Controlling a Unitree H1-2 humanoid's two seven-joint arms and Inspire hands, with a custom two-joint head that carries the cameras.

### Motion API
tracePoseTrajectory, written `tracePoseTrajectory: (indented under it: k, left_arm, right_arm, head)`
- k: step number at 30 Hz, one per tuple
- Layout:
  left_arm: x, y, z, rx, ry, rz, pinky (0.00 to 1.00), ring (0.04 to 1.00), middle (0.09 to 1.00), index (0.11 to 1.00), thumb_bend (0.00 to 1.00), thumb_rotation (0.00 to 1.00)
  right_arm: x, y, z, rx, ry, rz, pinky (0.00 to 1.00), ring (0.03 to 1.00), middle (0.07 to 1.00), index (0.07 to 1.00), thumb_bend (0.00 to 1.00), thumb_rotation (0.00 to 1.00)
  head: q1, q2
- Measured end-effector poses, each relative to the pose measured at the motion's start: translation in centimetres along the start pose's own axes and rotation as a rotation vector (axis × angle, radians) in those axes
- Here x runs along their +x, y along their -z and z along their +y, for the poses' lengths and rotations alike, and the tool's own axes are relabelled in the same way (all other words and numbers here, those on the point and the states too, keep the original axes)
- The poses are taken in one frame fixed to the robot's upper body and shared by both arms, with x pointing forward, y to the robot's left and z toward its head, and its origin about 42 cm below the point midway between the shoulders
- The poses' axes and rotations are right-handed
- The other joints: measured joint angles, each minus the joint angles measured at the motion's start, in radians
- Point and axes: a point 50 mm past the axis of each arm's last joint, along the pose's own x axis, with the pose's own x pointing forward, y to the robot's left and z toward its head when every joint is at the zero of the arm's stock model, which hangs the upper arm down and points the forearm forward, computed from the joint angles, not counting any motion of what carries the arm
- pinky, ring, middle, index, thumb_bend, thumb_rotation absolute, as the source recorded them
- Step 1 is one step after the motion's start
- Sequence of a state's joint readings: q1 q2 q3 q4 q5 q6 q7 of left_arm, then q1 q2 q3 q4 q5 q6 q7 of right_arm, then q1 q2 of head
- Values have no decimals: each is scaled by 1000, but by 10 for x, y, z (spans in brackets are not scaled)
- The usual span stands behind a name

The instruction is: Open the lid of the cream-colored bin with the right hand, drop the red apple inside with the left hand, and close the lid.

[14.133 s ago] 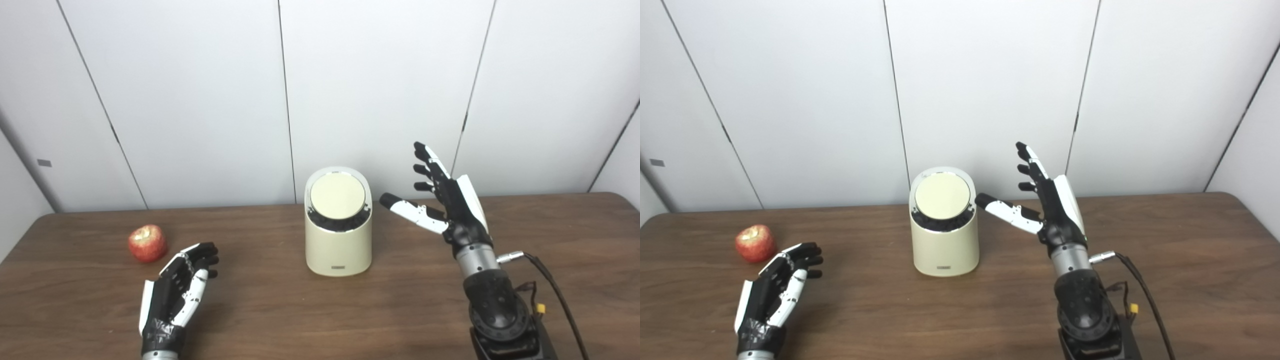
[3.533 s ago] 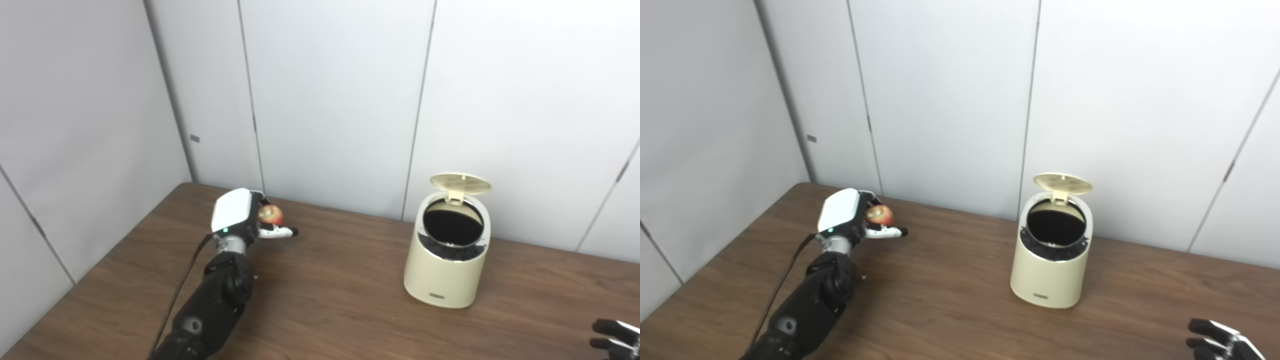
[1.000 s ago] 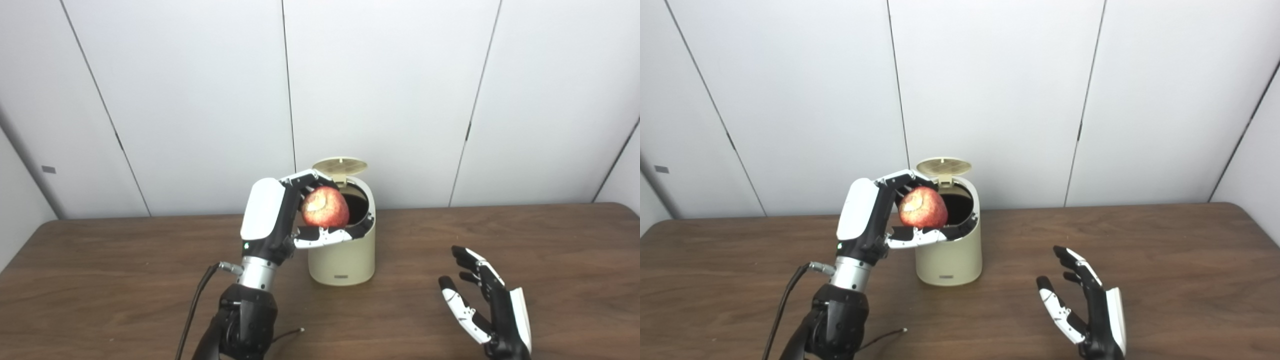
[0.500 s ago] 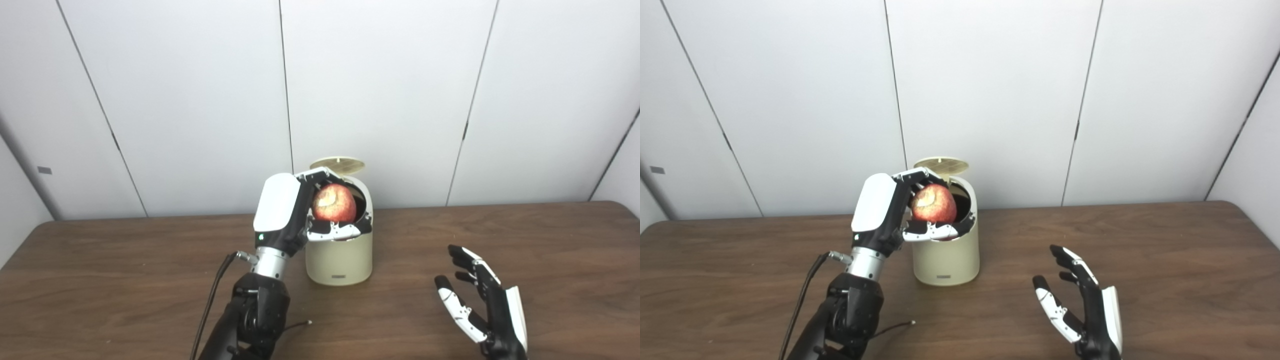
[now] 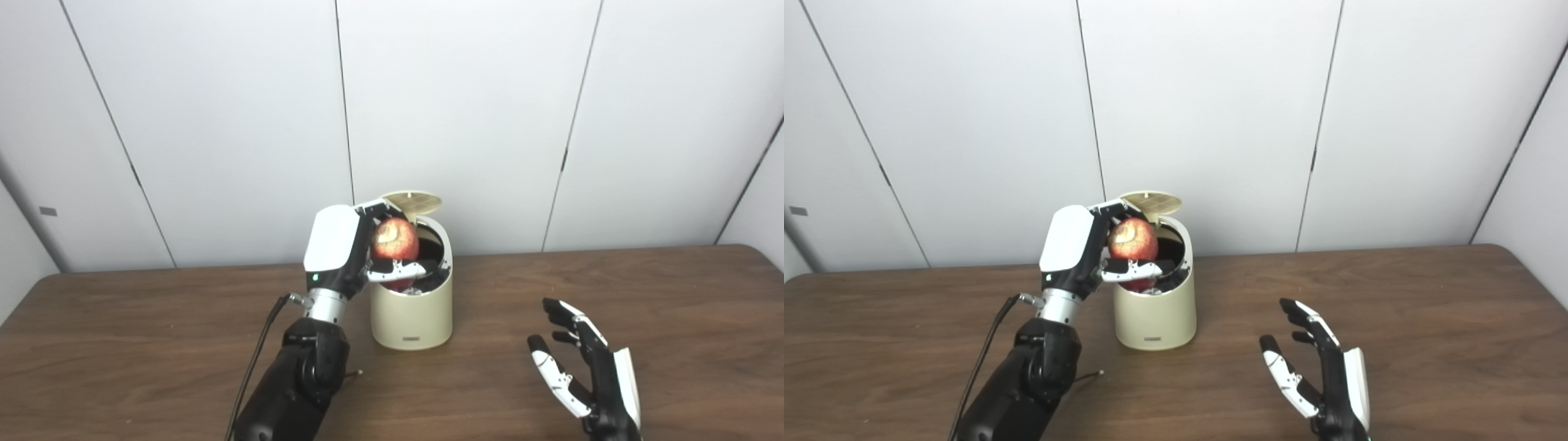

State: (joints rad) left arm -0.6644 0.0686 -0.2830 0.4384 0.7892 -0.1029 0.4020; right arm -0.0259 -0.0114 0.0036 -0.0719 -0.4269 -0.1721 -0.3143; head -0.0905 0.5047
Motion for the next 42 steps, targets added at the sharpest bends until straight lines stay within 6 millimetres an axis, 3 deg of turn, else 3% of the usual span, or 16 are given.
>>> tracePoseTrajectory:
  k: [12, 15, 16, 17, 20, 26, 42]
  left_arm:
    - [6, 1, -5, -4, -1, -13, 322, 428, 503, 515, 475, 0]
    - [7, 0, -4, -11, 11, -8, 320, 414, 488, 489, 516, 33]
    - [7, -1, -3, -18, 20, -5, 325, 418, 489, 486, 753, 100]
    - [8, -2, -3, -27, 24, -3, 340, 428, 494, 489, 900, 185]
    - [9, -3, 0, -45, 39, -2, 361, 440, 495, 492, 988, 306]
    - [10, -3, 2, -53, 55, 2, 382, 443, 500, 521, 1000, 436]
    - [12, 0, 8, -77, 102, 25, 398, 463, 533, 569, 1000, 510]
  right_arm:
    - [0, 0, 1, -8, -1, -3, 694, 780, 781, 754, 220, 558]
    - [0, 0, 0, -6, 0, -3, 697, 781, 782, 755, 223, 552]
    - [0, 0, 0, -6, 0, -3, 695, 781, 781, 754, 218, 544]
    - [0, 0, 0, -6, 0, -3, 691, 779, 780, 752, 219, 537]
    - [0, 0, 0, -5, 0, -3, 695, 781, 781, 753, 221, 533]
    - [0, 0, 0, -5, 0, -3, 697, 781, 781, 755, 222, 560]
    - [0, 0, 1, -1, 1, -2, 694, 781, 782, 757, 224, 546]
  head:
    - [-2, 0]
    - [-2, 0]
    - [-2, -2]
    - [-2, -2]
    - [0, -2]
    - [-2, -2]
    - [-3, -3]
